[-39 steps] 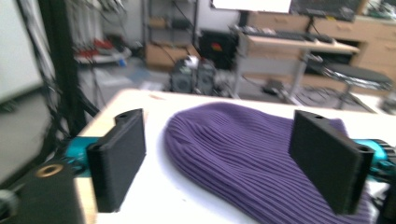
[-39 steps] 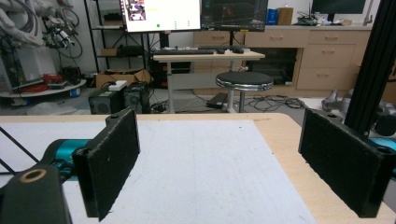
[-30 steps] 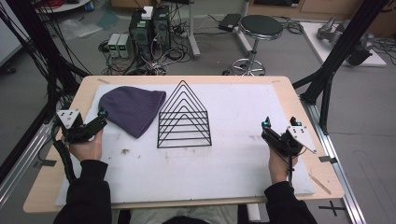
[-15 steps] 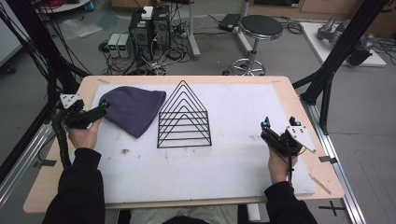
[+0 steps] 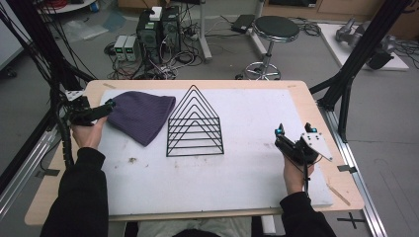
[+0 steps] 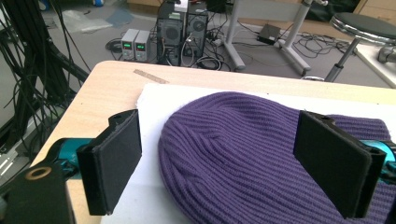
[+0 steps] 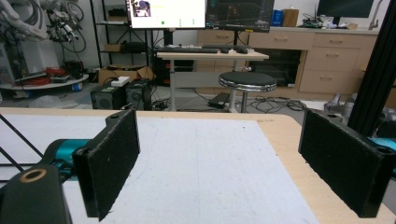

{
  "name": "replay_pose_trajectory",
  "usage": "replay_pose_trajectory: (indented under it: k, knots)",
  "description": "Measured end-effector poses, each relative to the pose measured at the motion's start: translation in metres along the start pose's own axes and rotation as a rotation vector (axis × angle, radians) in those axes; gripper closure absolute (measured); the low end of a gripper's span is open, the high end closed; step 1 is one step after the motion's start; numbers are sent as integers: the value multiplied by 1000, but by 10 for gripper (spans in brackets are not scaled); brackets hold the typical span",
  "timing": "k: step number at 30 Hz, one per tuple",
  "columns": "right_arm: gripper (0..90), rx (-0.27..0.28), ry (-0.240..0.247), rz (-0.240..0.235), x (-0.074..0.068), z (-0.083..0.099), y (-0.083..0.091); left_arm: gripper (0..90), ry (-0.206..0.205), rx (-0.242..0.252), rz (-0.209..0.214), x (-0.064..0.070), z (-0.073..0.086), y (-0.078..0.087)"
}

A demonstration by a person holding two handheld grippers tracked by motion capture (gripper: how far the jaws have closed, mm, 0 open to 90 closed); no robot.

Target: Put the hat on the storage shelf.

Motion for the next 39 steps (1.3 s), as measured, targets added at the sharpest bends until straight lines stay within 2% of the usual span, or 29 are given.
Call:
replay_pose_trajectory:
  k: [6, 10, 14, 18, 19, 22, 29, 36, 39]
  knots:
    - [119, 4, 4, 0, -1, 0, 0, 158, 21, 4, 5, -2, -4, -4]
    - [119, 4, 7, -2, -1, 0, 0, 159, 21, 5, 11, -5, -9, -7]
    - [119, 3, 15, -5, -2, 1, -1, 158, 26, -20, 53, -5, -12, -13]
    - [119, 5, 18, -8, -3, 0, -1, 159, 11, -53, 66, -4, -15, -20]
    - [119, 6, 20, -8, -3, 1, -1, 159, 6, -75, 68, -4, -16, -24]
    - [119, 6, 21, -9, -3, 0, -1, 159, 2, -95, 61, -5, -18, -29]
    - [119, 1, 23, -13, -3, 1, 0, 160, 27, -154, 36, -17, -19, -44]
    - [119, 8, 35, -17, -4, 0, 2, 159, 72, -216, 12, -35, -8, -48]
    - [119, 9, 39, -17, -5, 0, 2, 159, 88, -234, 16, -39, -3, -50]
Point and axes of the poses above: each handheld gripper's, and its own axes: y roughly backward along the jaws, z roughly out of its underside, x roughly to its right, the point moved 9 cm from there along -y, roughly forward along the jaws, and after that the axes turned 14 degrees about z, right-handed, at the moved point
